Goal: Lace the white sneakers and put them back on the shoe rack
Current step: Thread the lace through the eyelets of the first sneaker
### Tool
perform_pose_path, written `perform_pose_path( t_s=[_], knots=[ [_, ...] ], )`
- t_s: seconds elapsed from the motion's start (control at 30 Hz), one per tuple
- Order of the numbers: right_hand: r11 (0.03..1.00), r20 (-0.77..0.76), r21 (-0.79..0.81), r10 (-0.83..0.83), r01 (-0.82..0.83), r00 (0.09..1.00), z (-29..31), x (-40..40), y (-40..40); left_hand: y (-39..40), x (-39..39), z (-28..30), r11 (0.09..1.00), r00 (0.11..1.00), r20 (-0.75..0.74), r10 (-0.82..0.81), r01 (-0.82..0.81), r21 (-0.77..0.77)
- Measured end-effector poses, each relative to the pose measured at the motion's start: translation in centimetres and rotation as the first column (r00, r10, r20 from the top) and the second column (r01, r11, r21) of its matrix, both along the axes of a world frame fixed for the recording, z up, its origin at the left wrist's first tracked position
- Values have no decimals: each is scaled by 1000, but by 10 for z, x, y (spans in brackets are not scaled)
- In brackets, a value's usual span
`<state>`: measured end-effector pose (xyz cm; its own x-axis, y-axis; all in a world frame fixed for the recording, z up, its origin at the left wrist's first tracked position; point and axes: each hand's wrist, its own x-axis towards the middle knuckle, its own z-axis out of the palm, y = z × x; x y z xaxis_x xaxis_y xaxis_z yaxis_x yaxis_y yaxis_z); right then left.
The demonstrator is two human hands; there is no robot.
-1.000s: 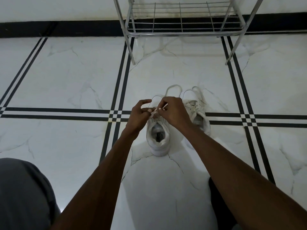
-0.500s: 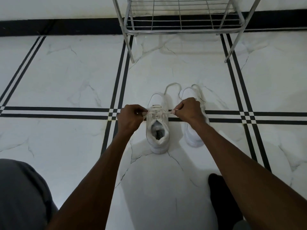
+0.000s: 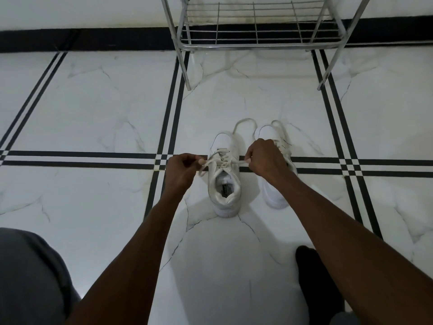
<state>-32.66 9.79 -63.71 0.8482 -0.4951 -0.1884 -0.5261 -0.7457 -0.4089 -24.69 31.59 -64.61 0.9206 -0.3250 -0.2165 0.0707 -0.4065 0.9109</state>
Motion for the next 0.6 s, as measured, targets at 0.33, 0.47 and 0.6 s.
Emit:
perform_pose_path(
  t_s=[0.33, 0.47, 0.6],
  knots=[
    [968, -51, -183, 167, -174, 985, 9, -9, 7, 3, 7, -8, 777, 813, 406, -417, 88, 623],
    [996, -73, 2, 92, -92, 993, 7, -2, 1, -5, -8, -2, 986, 979, 201, -27, -7, 165],
    [978, -39, 202, -34, 41, 999, 15, 3, -1, -9, -11, -2, 996, 996, 45, 77, -75, -53]
  ],
)
